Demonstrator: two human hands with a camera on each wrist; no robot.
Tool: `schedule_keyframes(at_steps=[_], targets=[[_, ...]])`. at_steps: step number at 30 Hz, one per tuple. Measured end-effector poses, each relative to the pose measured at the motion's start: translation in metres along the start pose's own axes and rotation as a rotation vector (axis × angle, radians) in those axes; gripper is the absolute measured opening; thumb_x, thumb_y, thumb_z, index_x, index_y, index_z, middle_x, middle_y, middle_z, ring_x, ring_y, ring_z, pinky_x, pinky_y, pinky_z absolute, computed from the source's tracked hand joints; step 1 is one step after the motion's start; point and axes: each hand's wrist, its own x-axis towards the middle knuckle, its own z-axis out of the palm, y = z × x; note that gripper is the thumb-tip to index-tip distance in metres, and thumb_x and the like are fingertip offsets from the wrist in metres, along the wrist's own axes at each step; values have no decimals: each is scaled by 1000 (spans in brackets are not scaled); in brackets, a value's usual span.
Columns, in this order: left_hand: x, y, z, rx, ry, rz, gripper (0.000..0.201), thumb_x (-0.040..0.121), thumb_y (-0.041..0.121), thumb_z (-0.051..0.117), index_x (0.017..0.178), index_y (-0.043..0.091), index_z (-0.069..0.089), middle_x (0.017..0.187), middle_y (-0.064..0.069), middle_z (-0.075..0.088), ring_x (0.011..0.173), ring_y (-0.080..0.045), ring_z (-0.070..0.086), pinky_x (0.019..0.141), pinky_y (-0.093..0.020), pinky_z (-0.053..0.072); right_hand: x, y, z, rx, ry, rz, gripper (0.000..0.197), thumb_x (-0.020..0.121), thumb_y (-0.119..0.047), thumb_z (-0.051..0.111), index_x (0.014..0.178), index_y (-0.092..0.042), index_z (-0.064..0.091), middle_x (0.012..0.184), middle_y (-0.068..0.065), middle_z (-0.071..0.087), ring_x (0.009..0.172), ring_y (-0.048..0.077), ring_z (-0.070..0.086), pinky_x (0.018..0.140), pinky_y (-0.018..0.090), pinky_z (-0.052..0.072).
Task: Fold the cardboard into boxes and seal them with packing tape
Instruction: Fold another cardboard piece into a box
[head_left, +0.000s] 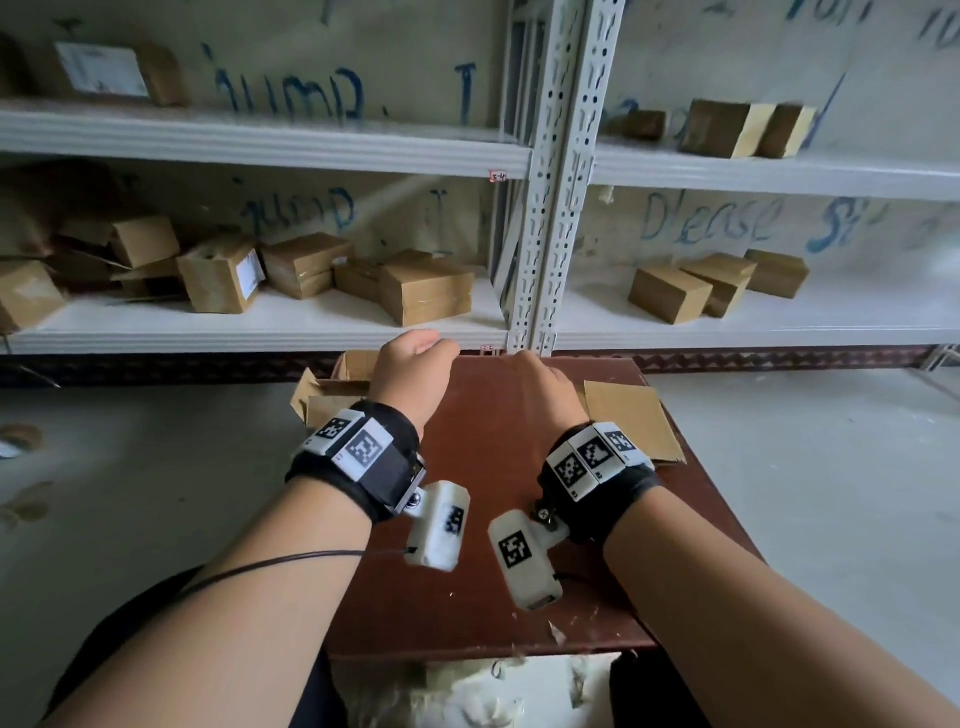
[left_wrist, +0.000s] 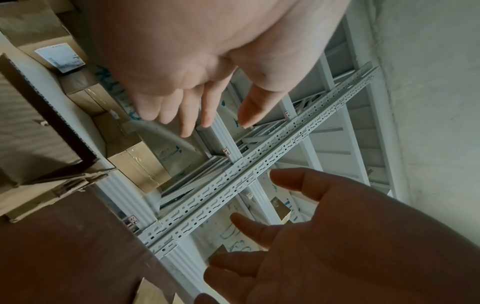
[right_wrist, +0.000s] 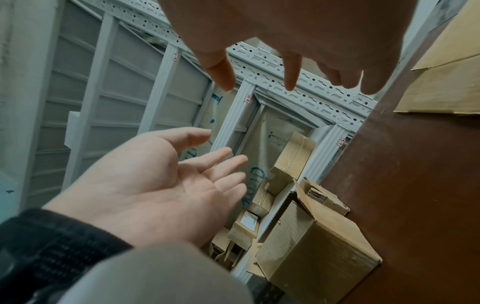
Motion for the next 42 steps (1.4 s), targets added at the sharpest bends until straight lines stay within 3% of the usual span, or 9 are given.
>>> schedule_keyframes(at_steps=[4,11,14,19,23,25,29,34,42], targets=[[-8,1,1,-41,-45,-25,30,93,24,69,121,13,72,113,3,70,111,-17,62,92,-26,43,-15,-3,-1,56,13,-39,51,98,-34,57,127,8,64,126,31,64,86,21,57,76,34,44],[-16,4,0,-97,-105,-108,8,76,32,73,74,24,70,89,-2,70,92,-23,64,86,-34,49,-30,-4,5,109,36,2,44,81,-47,61,110,-17,74,113,14,76,101,31,73,96,48,56],[-17,3,-2,-104,-150,-134,16,70,38,67,75,23,65,90,-5,65,88,-22,60,81,-36,47,-31,-4,5,126,38,-9,37,82,-45,61,101,-17,78,112,19,75,87,26,69,89,44,57],[-18,4,-3,-73,-194,-171,15,95,25,62,80,25,60,97,-7,60,87,-22,57,77,-36,42,-30,-2,6,128,70,20,34,89,-43,64,108,-16,75,105,6,76,95,25,71,96,44,55],[-17,1,-1,-60,-198,-180,12,96,27,60,84,27,60,101,-3,67,90,-21,63,76,-35,45,-26,-2,8,106,71,49,55,83,-48,65,125,-13,68,116,7,73,101,22,68,99,44,54],[-15,-2,0,-51,-200,-178,10,96,28,59,87,28,60,106,-4,70,93,-21,67,77,-35,48,-25,-2,7,92,61,56,44,86,-46,65,117,-15,69,109,4,71,99,21,67,100,45,54],[-13,-5,5,-37,-197,-173,7,97,30,59,90,30,60,118,-8,73,109,-27,71,80,-35,52,-16,2,2,60,69,61,36,93,-41,65,117,-14,68,95,0,66,84,17,62,86,36,51],[-10,-8,13,-43,-198,-187,7,99,31,58,92,31,59,116,-5,73,105,-23,73,95,-43,56,-5,5,-2,46,65,72,31,96,-36,64,116,-13,68,90,-1,63,77,14,57,83,34,47],[-5,-13,29,-91,-225,-257,4,99,29,60,99,25,60,114,-6,73,94,-25,71,77,-35,53,11,3,-3,78,79,129,37,92,-33,68,122,-10,67,88,5,67,72,23,62,69,31,48]])
